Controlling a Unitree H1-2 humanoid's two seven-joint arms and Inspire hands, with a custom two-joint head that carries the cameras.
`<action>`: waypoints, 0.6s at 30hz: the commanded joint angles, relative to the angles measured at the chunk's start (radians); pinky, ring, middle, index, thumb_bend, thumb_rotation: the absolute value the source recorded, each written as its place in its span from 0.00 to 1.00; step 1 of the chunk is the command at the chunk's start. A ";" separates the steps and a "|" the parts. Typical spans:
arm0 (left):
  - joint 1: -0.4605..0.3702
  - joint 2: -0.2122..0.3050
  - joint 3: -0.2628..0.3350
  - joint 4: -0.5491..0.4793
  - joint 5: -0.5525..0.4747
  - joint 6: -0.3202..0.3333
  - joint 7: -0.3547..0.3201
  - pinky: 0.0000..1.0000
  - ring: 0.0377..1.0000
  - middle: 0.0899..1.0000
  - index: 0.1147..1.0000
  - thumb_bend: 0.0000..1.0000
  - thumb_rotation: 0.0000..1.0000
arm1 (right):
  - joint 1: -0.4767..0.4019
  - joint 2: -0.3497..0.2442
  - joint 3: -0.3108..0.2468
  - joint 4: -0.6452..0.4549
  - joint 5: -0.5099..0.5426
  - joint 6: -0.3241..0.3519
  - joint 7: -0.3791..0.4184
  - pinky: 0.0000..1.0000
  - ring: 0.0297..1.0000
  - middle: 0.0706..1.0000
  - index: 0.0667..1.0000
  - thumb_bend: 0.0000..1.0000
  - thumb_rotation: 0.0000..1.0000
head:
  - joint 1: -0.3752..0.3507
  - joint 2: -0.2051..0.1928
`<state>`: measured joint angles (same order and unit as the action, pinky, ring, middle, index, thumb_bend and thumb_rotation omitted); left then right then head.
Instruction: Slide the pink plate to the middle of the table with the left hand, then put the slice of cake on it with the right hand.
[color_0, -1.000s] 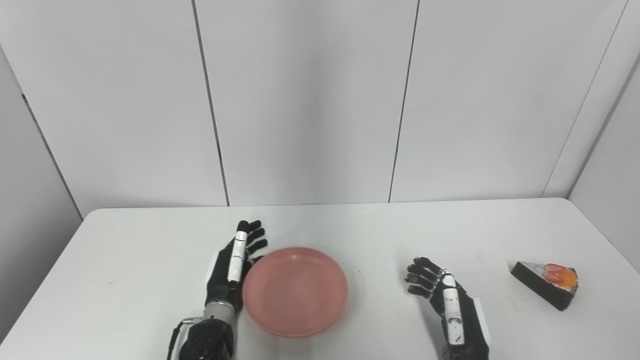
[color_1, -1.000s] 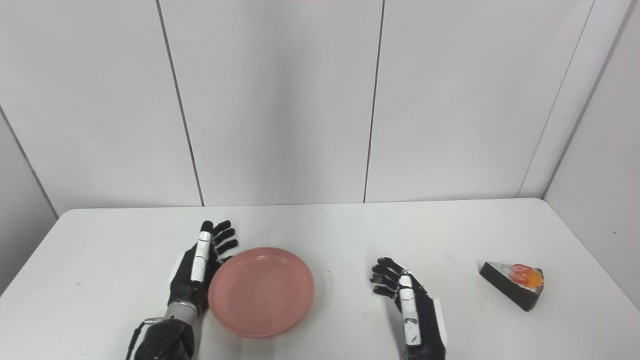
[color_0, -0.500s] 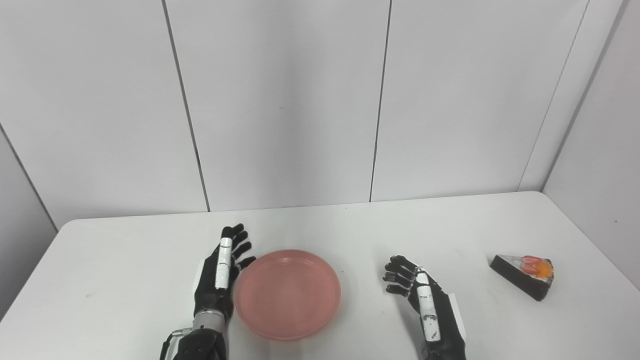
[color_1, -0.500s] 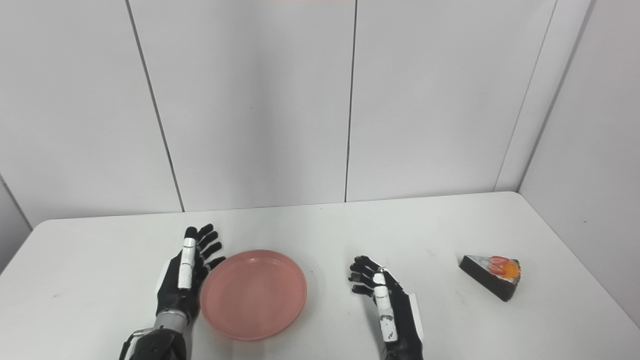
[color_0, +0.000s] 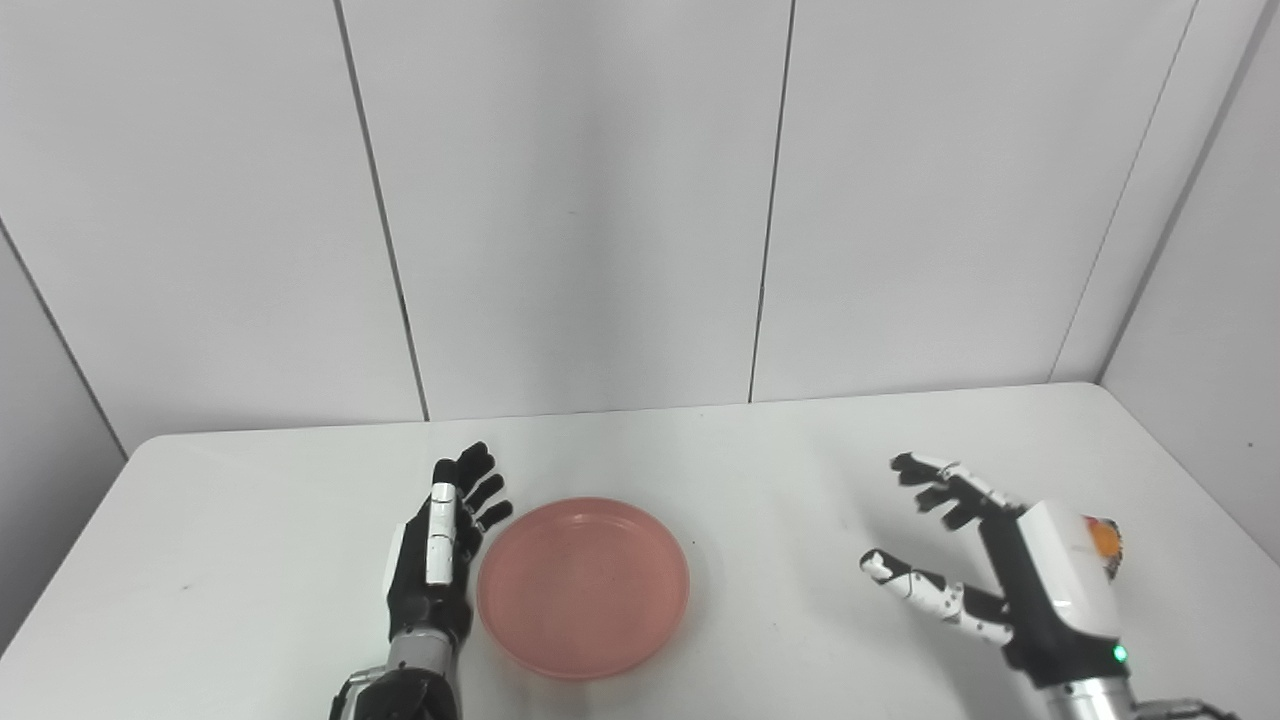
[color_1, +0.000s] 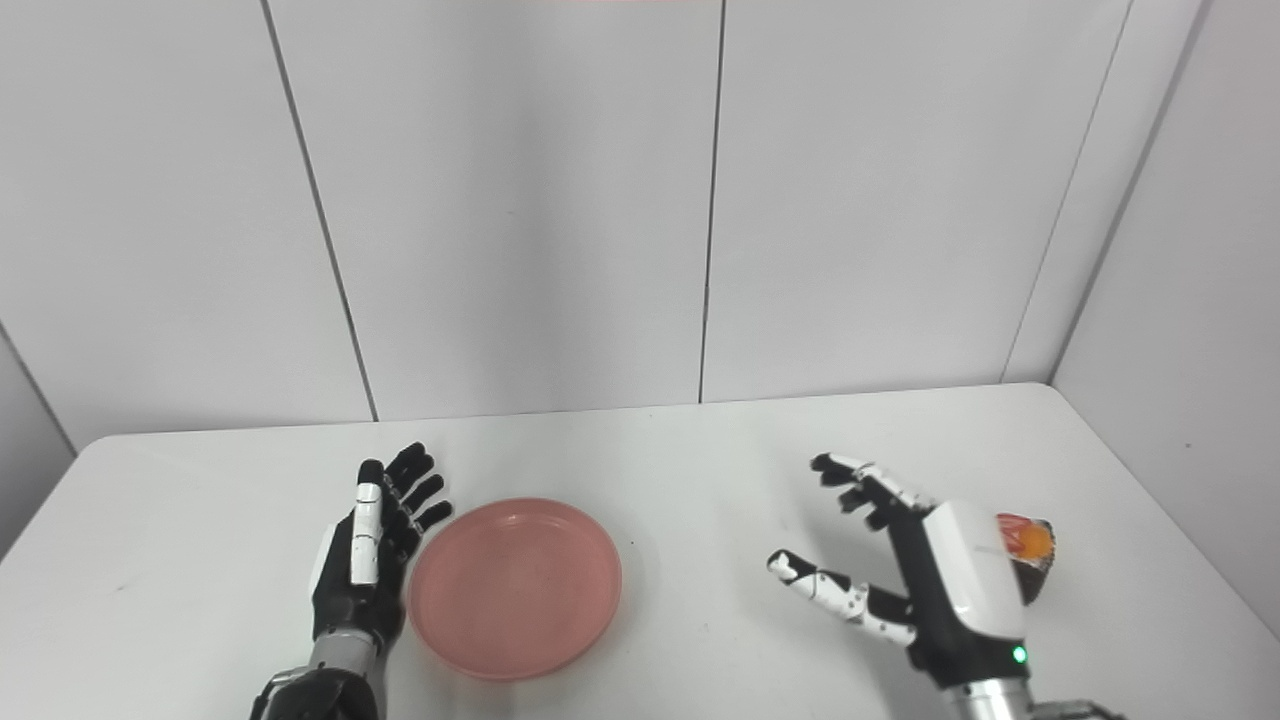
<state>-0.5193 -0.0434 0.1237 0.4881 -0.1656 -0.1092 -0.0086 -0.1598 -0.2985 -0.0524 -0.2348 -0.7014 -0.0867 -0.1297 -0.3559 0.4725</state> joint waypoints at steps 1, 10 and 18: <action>-0.007 0.001 0.000 0.000 -0.008 0.003 0.000 0.78 0.86 0.86 0.77 0.79 0.92 | -0.040 -0.058 -0.027 -0.042 -0.056 0.032 0.007 0.55 0.64 0.68 0.69 0.67 0.81 | 0.003 0.000; -0.002 0.003 -0.002 -0.025 -0.002 0.020 0.005 0.79 0.86 0.87 0.76 0.73 0.93 | -0.132 -0.207 -0.071 0.096 -0.127 0.071 0.007 0.51 0.60 0.66 0.65 0.76 0.85 | 0.004 0.000; 0.007 0.004 -0.004 -0.048 -0.006 0.044 -0.002 0.80 0.86 0.87 0.77 0.72 0.92 | -0.172 -0.302 -0.029 0.248 -0.206 0.127 0.051 0.46 0.57 0.64 0.68 0.79 0.84 | 0.007 0.002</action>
<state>-0.5155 -0.0438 0.1223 0.4556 -0.1658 -0.0791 -0.0092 -0.2992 -0.5612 -0.0809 0.0201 -0.8960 0.0159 -0.0808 -0.3497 0.4740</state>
